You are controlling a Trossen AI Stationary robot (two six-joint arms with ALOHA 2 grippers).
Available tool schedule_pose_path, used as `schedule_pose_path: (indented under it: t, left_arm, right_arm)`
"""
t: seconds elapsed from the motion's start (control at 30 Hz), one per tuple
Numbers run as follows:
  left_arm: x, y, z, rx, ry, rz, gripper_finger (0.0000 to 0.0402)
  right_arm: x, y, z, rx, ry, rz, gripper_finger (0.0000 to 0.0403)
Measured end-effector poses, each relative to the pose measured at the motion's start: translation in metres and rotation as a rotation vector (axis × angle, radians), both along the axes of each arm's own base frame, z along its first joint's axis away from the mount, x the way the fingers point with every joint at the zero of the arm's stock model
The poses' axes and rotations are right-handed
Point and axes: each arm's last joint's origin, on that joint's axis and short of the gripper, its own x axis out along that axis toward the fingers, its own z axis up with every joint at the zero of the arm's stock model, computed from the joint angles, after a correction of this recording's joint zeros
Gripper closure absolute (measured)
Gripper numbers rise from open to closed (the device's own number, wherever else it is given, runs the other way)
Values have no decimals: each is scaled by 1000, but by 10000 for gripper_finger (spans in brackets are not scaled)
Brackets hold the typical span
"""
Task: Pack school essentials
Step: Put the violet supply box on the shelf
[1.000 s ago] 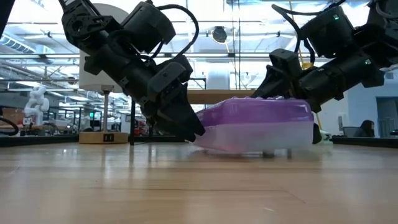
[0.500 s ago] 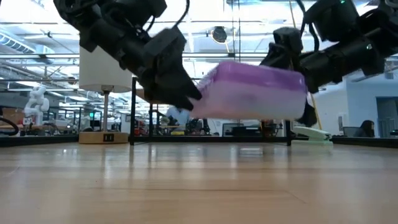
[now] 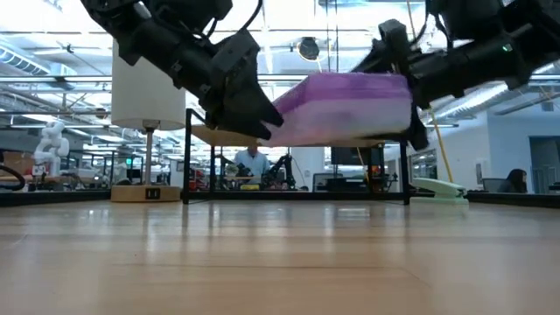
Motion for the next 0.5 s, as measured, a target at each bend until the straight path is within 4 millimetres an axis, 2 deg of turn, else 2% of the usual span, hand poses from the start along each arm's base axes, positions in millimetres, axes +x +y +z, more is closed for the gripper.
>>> schedule_pose_path:
  t: [0.1, 0.2, 0.43, 0.5]
  left_arm:
    - [4, 3, 3, 33, 25, -12, 119]
    - [12, 8, 24, 75, -14, -8, 119]
    - [18, 16, 38, 93, 48, 8, 119]
    - [17, 19, 36, 92, 61, 16, 119]
  right_arm:
    - [11, -1, 18, -2, -68, 39, 17]
    - [17, -2, 30, -8, -101, 102, 17]
    - [20, -12, 28, -20, -45, 31, 17]
    - [18, -15, 24, -13, -27, 15, 17]
